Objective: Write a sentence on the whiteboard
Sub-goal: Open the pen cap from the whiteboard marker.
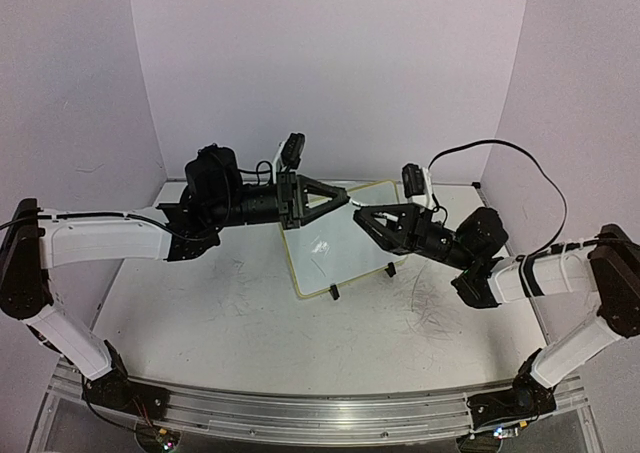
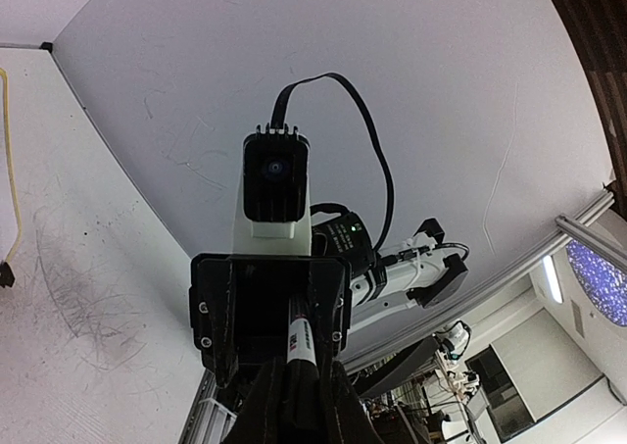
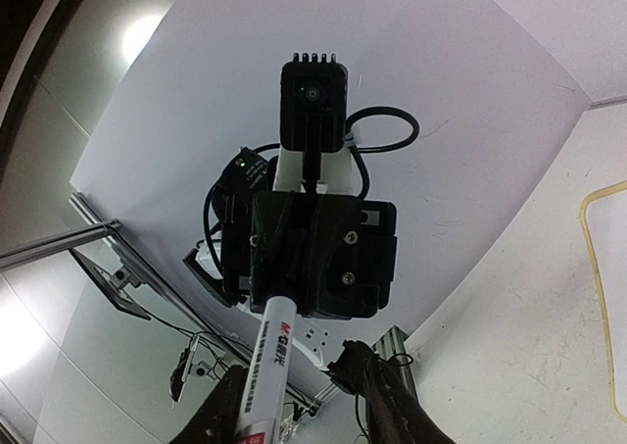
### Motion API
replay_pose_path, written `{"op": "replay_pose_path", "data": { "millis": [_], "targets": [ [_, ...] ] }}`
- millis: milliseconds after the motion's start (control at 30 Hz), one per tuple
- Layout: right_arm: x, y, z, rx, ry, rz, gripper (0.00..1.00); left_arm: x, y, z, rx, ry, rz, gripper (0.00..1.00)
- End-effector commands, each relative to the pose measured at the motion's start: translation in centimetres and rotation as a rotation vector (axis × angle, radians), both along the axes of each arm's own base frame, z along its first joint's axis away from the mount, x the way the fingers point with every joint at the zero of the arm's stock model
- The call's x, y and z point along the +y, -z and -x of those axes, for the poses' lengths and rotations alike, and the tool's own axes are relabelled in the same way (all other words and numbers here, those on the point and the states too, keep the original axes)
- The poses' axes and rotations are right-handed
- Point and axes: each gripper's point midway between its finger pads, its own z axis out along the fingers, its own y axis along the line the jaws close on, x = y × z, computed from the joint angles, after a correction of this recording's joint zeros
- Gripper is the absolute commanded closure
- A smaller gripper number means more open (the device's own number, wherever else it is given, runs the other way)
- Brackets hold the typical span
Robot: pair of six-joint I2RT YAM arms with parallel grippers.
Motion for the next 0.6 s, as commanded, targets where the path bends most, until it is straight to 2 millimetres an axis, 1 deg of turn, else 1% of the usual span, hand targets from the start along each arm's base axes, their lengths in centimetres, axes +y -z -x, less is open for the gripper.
{"op": "replay_pose_path", "data": {
  "millis": [0,133,233,267,300,333,400,500,533,567],
  "targets": [
    [-1.7,-5.7,1.7,-0.168,-0.015,-0.222,0.60,-0.1,-1.2,0.5,-0.032,0.006,0.053,1.00],
    [-1.8,-5.7,1.8,-0.160,-0.037,-0.257,0.59,-0.2,-0.7,0.3,-0.025,0.002,0.045,1.00],
    [-2.3,-6.3,2.0,-0.181,-0.011,-0.272,0.59,-0.2,-0.4,0.2,-0.018,-0.004,0.041,1.00],
    [-2.4,-6.3,2.0,-0.188,0.001,-0.271,0.56,-0.2,-0.3,0.0,-0.013,-0.013,0.038,1.00],
    [-2.6,-6.2,1.9,-0.195,0.024,-0.259,0.48,-0.1,-0.1,-0.1,-0.010,-0.026,0.036,1.00],
    [-2.6,-6.2,1.8,-0.198,0.043,-0.248,0.43,0.1,0.0,-0.3,-0.007,-0.041,0.036,1.00],
    [-2.7,-5.8,1.4,-0.186,0.081,-0.215,0.38,0.6,0.3,-0.8,0.003,-0.074,0.033,1.00],
    [-2.7,-5.3,1.3,-0.180,0.096,-0.183,0.37,1.2,0.4,-1.4,0.015,-0.107,0.033,1.00],
    [-2.7,-5.2,1.3,-0.177,0.095,-0.180,0.37,1.3,0.5,-1.5,0.017,-0.113,0.033,1.00],
    [-2.5,-5.2,1.3,-0.175,0.086,-0.180,0.40,1.3,0.4,-1.5,0.017,-0.110,0.034,1.00]
  ]
}}
